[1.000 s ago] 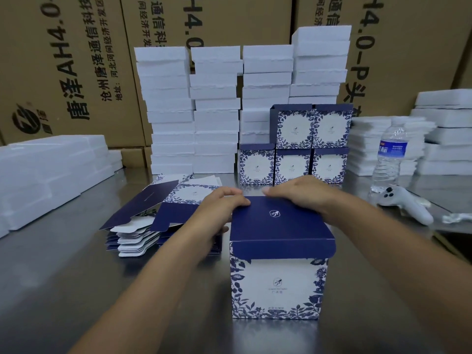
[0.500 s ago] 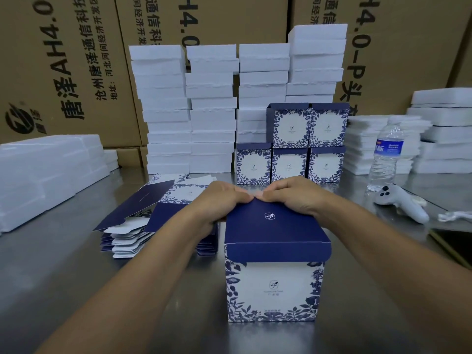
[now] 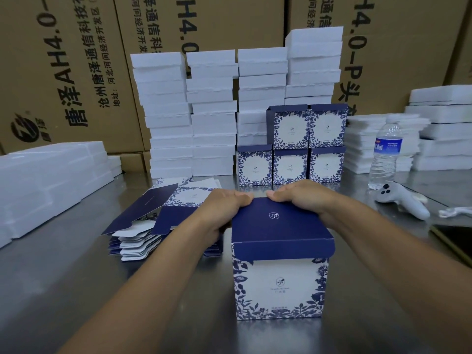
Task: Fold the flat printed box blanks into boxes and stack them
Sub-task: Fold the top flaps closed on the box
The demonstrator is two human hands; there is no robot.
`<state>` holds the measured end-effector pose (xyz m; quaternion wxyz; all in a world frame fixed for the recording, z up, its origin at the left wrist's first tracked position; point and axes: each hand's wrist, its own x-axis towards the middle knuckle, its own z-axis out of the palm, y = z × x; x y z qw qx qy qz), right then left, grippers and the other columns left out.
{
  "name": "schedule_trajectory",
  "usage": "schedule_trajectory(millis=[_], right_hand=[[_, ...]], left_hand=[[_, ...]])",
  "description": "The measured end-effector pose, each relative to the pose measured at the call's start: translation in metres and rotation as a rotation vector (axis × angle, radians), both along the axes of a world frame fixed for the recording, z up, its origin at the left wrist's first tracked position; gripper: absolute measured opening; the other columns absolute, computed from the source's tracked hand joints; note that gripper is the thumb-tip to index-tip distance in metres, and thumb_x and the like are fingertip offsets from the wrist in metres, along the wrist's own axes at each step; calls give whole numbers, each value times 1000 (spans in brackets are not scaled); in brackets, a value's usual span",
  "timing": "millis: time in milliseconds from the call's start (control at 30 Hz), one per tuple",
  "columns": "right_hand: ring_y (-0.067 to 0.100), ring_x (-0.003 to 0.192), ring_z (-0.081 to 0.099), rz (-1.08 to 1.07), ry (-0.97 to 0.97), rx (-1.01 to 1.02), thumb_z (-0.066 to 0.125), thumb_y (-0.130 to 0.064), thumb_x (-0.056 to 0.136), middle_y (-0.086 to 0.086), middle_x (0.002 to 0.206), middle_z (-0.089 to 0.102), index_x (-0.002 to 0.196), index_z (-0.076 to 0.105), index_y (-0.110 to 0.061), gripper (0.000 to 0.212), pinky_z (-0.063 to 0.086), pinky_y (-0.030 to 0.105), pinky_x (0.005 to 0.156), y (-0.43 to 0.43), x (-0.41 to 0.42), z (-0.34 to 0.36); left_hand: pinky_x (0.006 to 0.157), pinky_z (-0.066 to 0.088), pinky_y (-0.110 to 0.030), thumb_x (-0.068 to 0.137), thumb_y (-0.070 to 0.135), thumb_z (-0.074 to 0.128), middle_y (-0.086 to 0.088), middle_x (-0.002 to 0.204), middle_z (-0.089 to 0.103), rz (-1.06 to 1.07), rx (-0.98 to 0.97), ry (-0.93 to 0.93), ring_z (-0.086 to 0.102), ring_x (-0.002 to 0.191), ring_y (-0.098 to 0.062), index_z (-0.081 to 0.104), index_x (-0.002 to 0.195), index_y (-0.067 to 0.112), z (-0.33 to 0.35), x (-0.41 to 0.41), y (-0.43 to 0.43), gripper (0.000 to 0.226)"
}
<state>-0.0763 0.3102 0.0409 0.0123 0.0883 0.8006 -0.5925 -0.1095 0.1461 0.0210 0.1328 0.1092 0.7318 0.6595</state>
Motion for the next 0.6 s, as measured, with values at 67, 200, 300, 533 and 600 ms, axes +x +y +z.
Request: schedule_trajectory(millis=[67, 200, 300, 533, 600], right_hand=[[11, 40, 61, -9, 6, -1, 71, -25, 84, 0, 53, 67, 72, 66, -13, 17, 42, 14, 37, -1, 0, 0], [9, 38, 60, -20, 27, 1, 71, -25, 83, -1, 51, 66, 75, 68, -12, 16, 39, 12, 35, 0, 1, -1], [11, 41, 63, -37, 20, -3, 74, -29, 80, 0, 55, 69, 87, 72, -10, 20, 41, 14, 36, 0, 2, -2], [25, 82, 70, -35, 23, 8, 68, -30, 84, 10, 92, 74, 101, 71, -5, 30, 54, 40, 84, 15, 3, -12], [25, 81, 67, -56, 42, -23, 66, -29, 85, 9, 89, 73, 97, 71, -7, 25, 51, 43, 88, 19, 6, -16]], left_hand=[[59, 52, -23, 94, 19, 58, -9, 73, 70, -5, 8, 17, 64, 60, -17, 67, 76, 10, -2, 2, -4, 21], [44, 43, -11, 94, 22, 58, 5, 54, 64, 5, 26, 63, 58, 45, -4, 62, 69, 13, -6, 5, -12, 27], [38, 38, -9, 93, 19, 59, 8, 47, 59, 46, 26, 90, 54, 38, -1, 59, 71, 13, -7, 4, -10, 23], [40, 40, -12, 92, 18, 60, 5, 50, 59, 72, 70, 106, 54, 44, -5, 58, 66, 14, -13, 3, -7, 27], [41, 41, -13, 92, 19, 60, 3, 54, 62, 79, 90, 105, 56, 47, -7, 61, 68, 13, -15, 3, -7, 25]])
